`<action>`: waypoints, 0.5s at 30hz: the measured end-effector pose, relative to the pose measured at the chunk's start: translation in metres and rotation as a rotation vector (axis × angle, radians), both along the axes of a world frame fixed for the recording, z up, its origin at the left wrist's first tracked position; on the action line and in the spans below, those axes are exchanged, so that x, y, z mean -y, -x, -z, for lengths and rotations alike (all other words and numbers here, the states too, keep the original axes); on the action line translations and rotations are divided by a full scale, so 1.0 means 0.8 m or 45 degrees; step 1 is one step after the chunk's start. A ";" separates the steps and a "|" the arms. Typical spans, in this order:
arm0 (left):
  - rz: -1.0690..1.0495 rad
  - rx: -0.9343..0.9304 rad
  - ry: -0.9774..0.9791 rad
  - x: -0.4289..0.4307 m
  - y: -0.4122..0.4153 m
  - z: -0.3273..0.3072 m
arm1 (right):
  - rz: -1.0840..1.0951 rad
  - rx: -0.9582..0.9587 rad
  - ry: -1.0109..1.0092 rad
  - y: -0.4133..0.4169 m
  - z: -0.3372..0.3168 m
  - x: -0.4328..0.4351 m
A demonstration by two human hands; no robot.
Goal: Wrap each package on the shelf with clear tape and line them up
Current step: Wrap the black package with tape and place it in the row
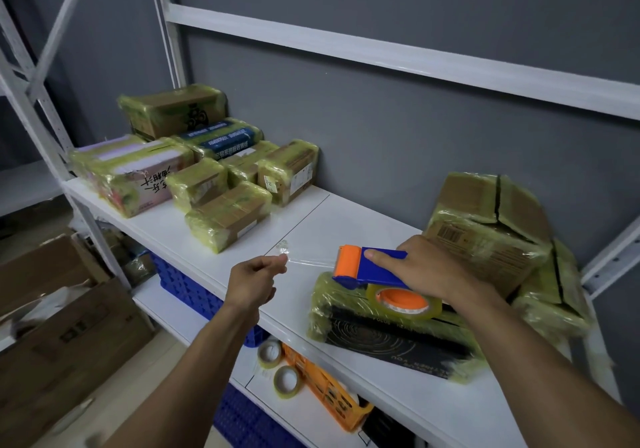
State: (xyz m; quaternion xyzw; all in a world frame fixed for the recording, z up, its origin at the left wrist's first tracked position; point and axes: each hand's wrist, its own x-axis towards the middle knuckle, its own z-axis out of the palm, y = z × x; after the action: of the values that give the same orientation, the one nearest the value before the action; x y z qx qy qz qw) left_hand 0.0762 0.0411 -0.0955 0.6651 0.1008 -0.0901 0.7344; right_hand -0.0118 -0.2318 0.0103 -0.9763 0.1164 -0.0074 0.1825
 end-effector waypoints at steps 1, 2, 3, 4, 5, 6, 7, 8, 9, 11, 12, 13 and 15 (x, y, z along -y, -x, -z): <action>0.002 -0.017 0.010 -0.002 -0.001 0.003 | 0.002 0.000 -0.003 0.000 -0.001 0.000; 0.005 -0.040 0.014 -0.006 -0.001 0.007 | 0.002 -0.001 -0.001 0.001 -0.001 0.000; 0.002 -0.067 0.010 -0.010 -0.002 0.011 | 0.002 -0.007 0.009 0.003 -0.001 0.000; -0.003 -0.093 0.003 -0.014 -0.002 0.016 | 0.007 -0.017 0.028 0.004 -0.001 0.000; -0.008 -0.114 -0.004 -0.018 -0.002 0.021 | 0.012 -0.031 0.055 0.006 -0.001 0.000; -0.008 -0.129 -0.015 -0.019 -0.001 0.025 | 0.022 -0.046 0.078 0.008 -0.001 0.001; -0.011 -0.140 -0.023 -0.019 0.000 0.028 | 0.032 -0.061 0.088 0.010 0.000 0.002; -0.017 -0.146 -0.020 -0.019 0.000 0.030 | 0.039 -0.069 0.090 0.010 0.001 0.001; -0.019 -0.153 -0.010 -0.018 0.000 0.033 | 0.043 -0.073 0.097 0.009 0.002 0.000; -0.023 -0.186 -0.006 -0.015 0.002 0.039 | 0.046 -0.076 0.130 0.005 0.004 -0.001; -0.028 -0.209 0.008 -0.012 0.004 0.043 | 0.047 -0.076 0.147 0.003 0.005 -0.002; -0.031 -0.240 0.038 -0.009 0.006 0.047 | 0.048 -0.077 0.166 0.000 0.005 -0.002; -0.021 -0.316 0.094 -0.003 0.011 0.053 | 0.058 -0.090 0.202 -0.006 0.006 0.000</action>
State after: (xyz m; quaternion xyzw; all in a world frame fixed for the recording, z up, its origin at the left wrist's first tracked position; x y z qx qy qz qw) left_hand 0.0677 0.0437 -0.1379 0.6206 0.1931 -0.1693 0.7409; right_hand -0.0071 -0.2315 0.0054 -0.9844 0.1440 0.0139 0.1002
